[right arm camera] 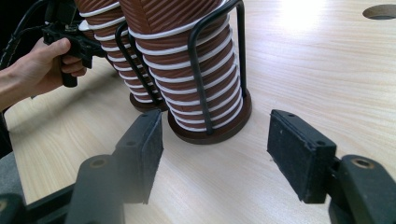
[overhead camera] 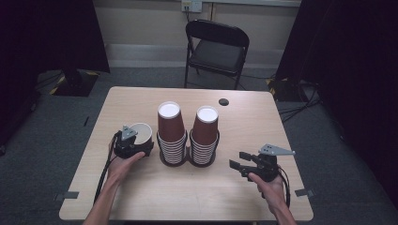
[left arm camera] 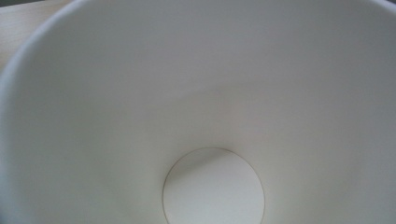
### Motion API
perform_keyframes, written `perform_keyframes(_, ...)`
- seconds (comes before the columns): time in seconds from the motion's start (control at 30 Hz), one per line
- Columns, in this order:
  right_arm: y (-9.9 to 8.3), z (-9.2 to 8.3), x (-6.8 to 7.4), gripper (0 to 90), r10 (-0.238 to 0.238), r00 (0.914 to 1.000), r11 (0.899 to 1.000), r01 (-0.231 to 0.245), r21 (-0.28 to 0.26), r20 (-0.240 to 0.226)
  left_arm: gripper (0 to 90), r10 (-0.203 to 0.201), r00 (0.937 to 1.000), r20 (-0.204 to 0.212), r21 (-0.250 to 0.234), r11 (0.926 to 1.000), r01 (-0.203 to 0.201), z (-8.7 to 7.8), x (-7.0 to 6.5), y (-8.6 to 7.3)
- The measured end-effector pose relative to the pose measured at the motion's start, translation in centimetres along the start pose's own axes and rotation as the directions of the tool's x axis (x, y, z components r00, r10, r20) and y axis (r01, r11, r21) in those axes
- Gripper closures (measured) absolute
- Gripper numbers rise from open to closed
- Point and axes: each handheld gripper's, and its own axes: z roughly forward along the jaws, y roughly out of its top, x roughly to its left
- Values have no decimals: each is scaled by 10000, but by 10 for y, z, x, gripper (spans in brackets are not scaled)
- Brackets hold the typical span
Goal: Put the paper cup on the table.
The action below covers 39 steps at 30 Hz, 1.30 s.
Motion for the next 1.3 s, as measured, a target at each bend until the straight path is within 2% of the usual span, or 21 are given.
perform_keyframes(0.03, 0, 0, 0, 355, 2, 10000, 10000, -2, -3, 11, 131, -58, 10000, 13, 26, 10000, 58, 0, 0, 0)
perform_keyframes(0.07, 0, 0, 0, 355, 6, 10000, 10000, -6, -15, 7, 132, 89, 10000, 25, 219, 9997, -89, -1, 1, 0)
perform_keyframes(0.2, 0, -1, 1, 355, -18, 10000, 10000, 18, -7, -2, 148, -60, 9999, 144, 686, 9976, 50, 0, 3, -3)
perform_keyframes(0.3, 0, -1, 1, 354, -30, 10000, 10000, 30, -6, -13, 156, 33, 9999, 105, 928, 9957, -42, 1, 2, -4)
perform_keyframes(0.43, 0, -1, 1, 352, 21, 10000, 10000, -21, -25, 10, 158, 167, 9998, 87, 1044, 9944, -175, -2, 4, -4)
perform_keyframes(0.47, 0, -2, 1, 352, 37, 10000, 10000, -37, -51, 12, 157, 39, 10000, 71, 992, 9951, -46, -3, 4, -5)
perform_keyframes(0.53, -1, -3, 1, 353, 14, 10000, 10000, -15, -55, -11, 157, 142, 9999, 56, 1126, 9935, -147, -5, 6, -7)
perform_keyframes(0.6, -1, -3, 1, 353, 9, 10000, 10000, -9, -47, -2, 156, 12, 9998, 209, 1220, 9925, -37, -6, 8, -8)
perform_keyframes(0.83, -1, -2, 2, 353, 33, 10000, 10000, -33, -48, -1, 157, -27, 9998, 185, 1165, 9932, 5, -12, 3, -9)
perform_keyframes(0.87, -1, -3, 1, 353, 15, 10000, 10000, -15, -48, 13, 156, 44, 9998, 192, 1266, 9919, -68, -10, 1, -10)
perform_keyframes(0.9, -1, -3, 1, 353, 33, 10000, 10000, -33, -54, 20, 157, 555, 9984, 62, 1577, 9859, -558, -10, 1, -11)
perform_keyframes(0.93, -1, -3, 1, 352, 41, 10000, 10000, -41, -58, 7, 162, 684, 9977, -22, 1674, 9836, -671, -11, 1, -13)
perform_keyframes(1.03, -1, -4, 1, 353, 50, 10000, 10000, -50, -40, 23, 158, 275, 9996, -35, 1525, 9879, -266, -17, 7, -17)
perform_keyframes(1.1, -1, -3, 1, 353, 56, 10000, 10000, -56, -24, 9, 157, 278, 9996, -64, 1529, 9879, -264, -21, 8, -18)
perform_keyframes(1.13, -1, -3, 1, 353, 45, 10000, 10000, -45, -3, 10, 157, 139, 9999, -74, 1405, 9900, -127, -22, 6, -18)
perform_keyframes(1.17, -1, -2, 1, 353, 57, 10000, 10000, -57, -22, -4, 158, 289, 9996, -6, 1483, 9885, -285, -24, 7, -18)
perform_keyframes(1.27, -1, -3, 2, 352, 43, 10000, 10000, -43, -55, -21, 159, 11, 10000, 17, 1403, 9901, -14, -29, 6, -20)
perform_keyframes(1.3, -1, -3, 2, 353, 41, 10000, 10000, -41, -50, -2, 157, 124, 9999, 51, 1533, 9881, -131, -31, 7, -21)
